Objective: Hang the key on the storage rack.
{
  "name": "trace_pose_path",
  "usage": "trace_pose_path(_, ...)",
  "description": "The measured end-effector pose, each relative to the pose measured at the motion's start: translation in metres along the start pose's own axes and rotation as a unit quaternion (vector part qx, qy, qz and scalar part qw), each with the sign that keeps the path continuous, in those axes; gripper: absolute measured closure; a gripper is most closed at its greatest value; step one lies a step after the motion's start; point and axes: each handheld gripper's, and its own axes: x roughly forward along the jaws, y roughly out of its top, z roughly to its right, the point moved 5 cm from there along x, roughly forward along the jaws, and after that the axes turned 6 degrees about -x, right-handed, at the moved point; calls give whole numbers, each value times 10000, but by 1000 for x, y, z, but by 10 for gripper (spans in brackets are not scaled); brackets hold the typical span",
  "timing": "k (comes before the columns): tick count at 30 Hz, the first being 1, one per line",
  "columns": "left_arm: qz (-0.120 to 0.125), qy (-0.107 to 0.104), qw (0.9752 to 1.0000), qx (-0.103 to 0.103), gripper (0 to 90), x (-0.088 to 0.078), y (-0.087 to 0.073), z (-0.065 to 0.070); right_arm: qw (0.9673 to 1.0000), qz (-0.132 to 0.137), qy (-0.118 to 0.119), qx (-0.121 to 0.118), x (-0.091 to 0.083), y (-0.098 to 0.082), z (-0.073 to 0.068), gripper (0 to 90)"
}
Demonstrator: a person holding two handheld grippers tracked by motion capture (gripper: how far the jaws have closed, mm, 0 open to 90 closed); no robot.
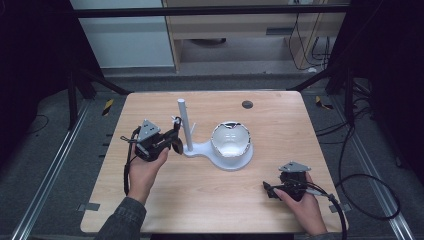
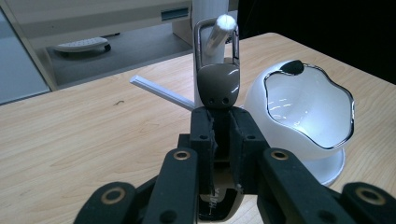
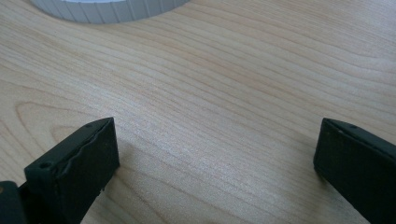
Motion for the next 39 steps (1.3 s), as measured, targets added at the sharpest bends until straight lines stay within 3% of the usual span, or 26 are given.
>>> trace_pose_path(39, 38, 70, 9999, -130, 800, 23, -7, -1, 10000, 3, 23, 1, 0, 0, -1, 5)
